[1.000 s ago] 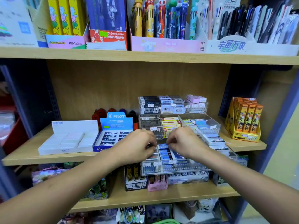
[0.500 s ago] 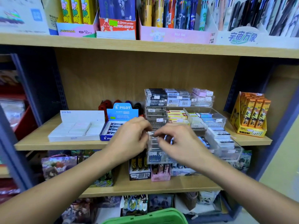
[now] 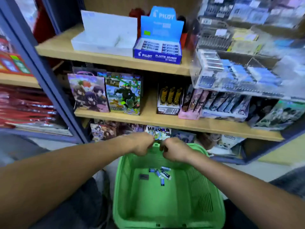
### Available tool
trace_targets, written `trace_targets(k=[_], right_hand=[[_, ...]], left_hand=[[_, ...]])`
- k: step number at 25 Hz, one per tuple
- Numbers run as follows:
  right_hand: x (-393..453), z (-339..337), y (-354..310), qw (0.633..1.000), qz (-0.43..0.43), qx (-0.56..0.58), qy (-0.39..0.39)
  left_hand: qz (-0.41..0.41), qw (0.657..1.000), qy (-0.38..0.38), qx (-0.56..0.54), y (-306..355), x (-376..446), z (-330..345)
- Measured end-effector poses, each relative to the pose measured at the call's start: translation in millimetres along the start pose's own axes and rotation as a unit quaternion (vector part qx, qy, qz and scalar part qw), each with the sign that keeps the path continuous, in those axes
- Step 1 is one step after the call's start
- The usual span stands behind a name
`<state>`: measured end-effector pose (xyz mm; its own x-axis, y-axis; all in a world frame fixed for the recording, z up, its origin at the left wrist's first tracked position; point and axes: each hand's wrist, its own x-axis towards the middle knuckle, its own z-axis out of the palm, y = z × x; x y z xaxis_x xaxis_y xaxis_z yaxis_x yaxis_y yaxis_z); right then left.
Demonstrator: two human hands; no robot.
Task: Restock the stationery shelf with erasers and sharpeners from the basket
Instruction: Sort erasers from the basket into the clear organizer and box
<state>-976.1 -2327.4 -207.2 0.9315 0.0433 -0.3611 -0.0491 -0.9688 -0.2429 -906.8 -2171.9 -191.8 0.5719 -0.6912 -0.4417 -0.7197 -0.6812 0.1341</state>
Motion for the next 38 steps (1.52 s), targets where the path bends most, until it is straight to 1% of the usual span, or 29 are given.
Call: trace_targets(k=[3,5,8,10,12,14,16,17,20,22,24,26,29,31,32,34,36,38], right_hand=[[28,59,26,0.995,0.053,0.002,-0.082],[43,97,44,0.989,0.089,-0.017,-0.119],[59,153,69,0.979,0.132,-0.054,-0.143],[63,179,75,0.976,0.15,-0.04,-0.15],[65,195,75,0.977,0.157,-0.037,-0.137],[65,210,74,0.981,0.162,-0.049,-0.098],[61,224,73,0.983,0.164,-0.06,-0.059],[61,231,73,0.983,0.161,-0.066,-0.053],[67,245,71,0.982,0.174,-0.052,-0.06],[71,256,69,0.982,0.174,-0.033,-0.068],[73,264,66,0.983,0.171,-0.017,-0.063],[74,270,64,0.982,0.183,0.01,-0.056],[76,270,64,0.976,0.204,0.057,-0.049],[77,267,69,0.965,0.233,0.111,-0.046],[78,264,72,0.957,0.249,0.138,-0.046],[77,257,77,0.936,0.289,0.194,-0.044],[74,254,81,0.915,0.316,0.248,-0.043],[69,253,80,0.914,0.313,0.253,-0.051]], left_hand=[[-0.001,0.996,-0.073,-0.049,2,36,56],[-0.019,0.992,-0.092,-0.089,1,57,100],[-0.059,0.986,-0.105,-0.117,3,79,164],[-0.082,0.982,-0.117,-0.127,6,90,197],[-0.121,0.978,-0.115,-0.126,4,97,222],[-0.164,0.971,-0.114,-0.128,2,104,240],[-0.183,0.97,-0.11,-0.119,3,108,253],[-0.189,0.97,-0.1,-0.113,5,109,257],[-0.199,0.97,-0.09,-0.109,8,113,265],[-0.207,0.963,-0.1,-0.139,13,116,274],[-0.238,0.948,-0.1,-0.184,17,118,276],[-0.263,0.941,-0.072,-0.199,20,119,274],[-0.266,0.935,-0.033,-0.234,21,123,274],[-0.27,0.913,-0.026,-0.304,21,126,273],[-0.281,0.891,-0.03,-0.356,19,128,271],[-0.311,0.828,-0.048,-0.464,15,129,266],[-0.327,0.771,-0.083,-0.541,13,127,263],[-0.326,0.698,-0.101,-0.63,18,121,258]])
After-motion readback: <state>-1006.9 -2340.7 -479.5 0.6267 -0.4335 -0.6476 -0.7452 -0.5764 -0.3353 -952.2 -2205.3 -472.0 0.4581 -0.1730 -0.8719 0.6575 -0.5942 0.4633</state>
